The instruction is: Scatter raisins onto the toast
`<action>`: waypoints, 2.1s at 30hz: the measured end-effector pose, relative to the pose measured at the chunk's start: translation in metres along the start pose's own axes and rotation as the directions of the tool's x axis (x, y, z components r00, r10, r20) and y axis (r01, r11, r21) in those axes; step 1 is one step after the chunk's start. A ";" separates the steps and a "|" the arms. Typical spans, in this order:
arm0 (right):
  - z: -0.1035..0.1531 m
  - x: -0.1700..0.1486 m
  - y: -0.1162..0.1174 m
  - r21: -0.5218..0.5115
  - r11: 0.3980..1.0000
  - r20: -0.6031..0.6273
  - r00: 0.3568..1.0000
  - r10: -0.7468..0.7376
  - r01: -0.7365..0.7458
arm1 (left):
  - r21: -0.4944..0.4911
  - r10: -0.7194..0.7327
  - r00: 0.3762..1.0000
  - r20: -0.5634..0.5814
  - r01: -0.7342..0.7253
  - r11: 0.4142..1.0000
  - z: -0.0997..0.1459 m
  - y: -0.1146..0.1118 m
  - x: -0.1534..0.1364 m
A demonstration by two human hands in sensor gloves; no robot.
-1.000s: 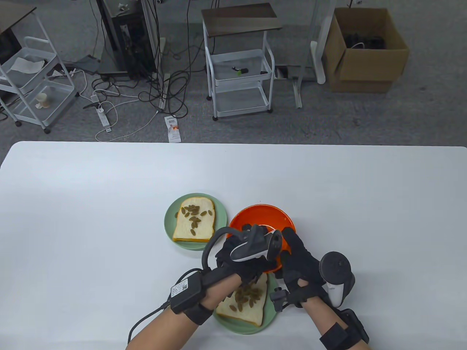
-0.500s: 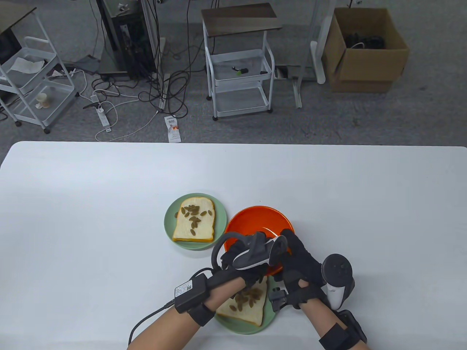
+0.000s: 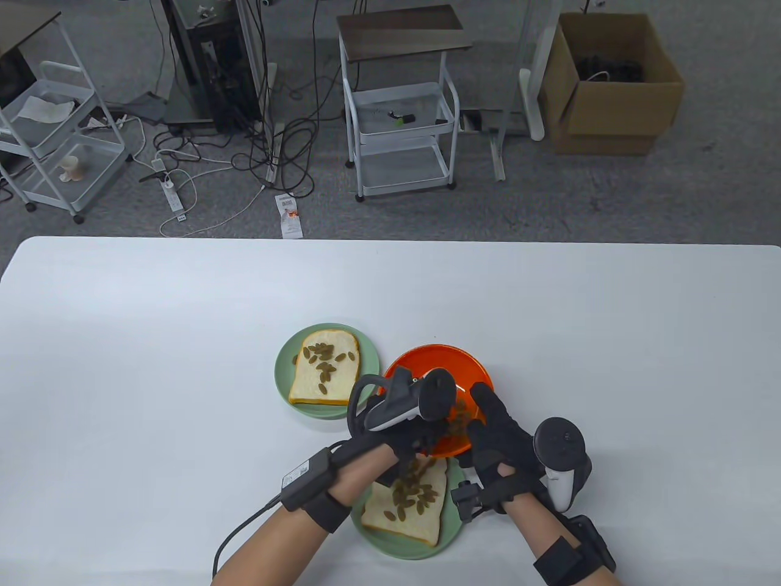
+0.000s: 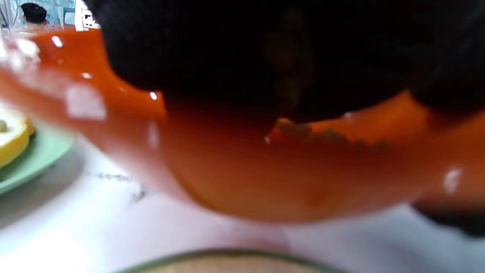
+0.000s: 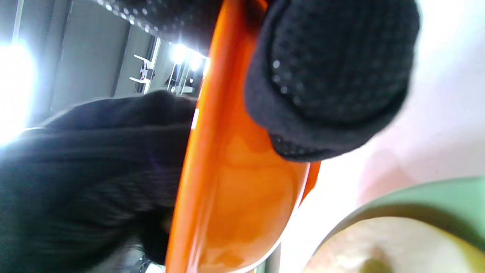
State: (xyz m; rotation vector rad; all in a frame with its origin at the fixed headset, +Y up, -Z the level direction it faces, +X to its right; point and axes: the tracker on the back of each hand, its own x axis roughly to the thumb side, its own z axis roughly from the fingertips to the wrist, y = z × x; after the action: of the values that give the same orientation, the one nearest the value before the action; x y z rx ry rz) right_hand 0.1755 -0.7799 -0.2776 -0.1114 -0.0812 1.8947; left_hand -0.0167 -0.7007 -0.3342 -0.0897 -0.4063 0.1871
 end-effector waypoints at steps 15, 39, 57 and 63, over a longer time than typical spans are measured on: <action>-0.010 -0.006 -0.016 -0.077 0.997 -0.019 1.000 -0.013 0.012 | 0.045 0.104 0.901 -0.422 -0.094 0.995 -0.006 0.015 -0.161; -0.010 -0.005 -0.019 -0.073 0.997 -0.006 1.000 -0.031 0.030 | 0.101 -0.030 0.861 -0.508 0.094 0.990 -0.009 -0.014 -0.181; -0.010 -0.004 -0.017 -0.058 0.998 0.003 1.000 -0.027 0.027 | 0.083 -0.039 0.939 -0.341 0.071 0.994 -0.014 -0.021 -0.176; -0.010 -0.004 -0.016 -0.060 0.998 0.005 1.000 -0.029 0.029 | 0.175 0.067 0.949 -0.307 -0.012 0.984 -0.004 0.006 -0.167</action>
State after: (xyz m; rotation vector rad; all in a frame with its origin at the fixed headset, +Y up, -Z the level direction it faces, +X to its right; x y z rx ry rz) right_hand 0.1932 -0.7785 -0.2853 -0.1466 -0.1414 1.8639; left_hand -0.1663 -0.7286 -0.4029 0.0429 -0.0714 0.2428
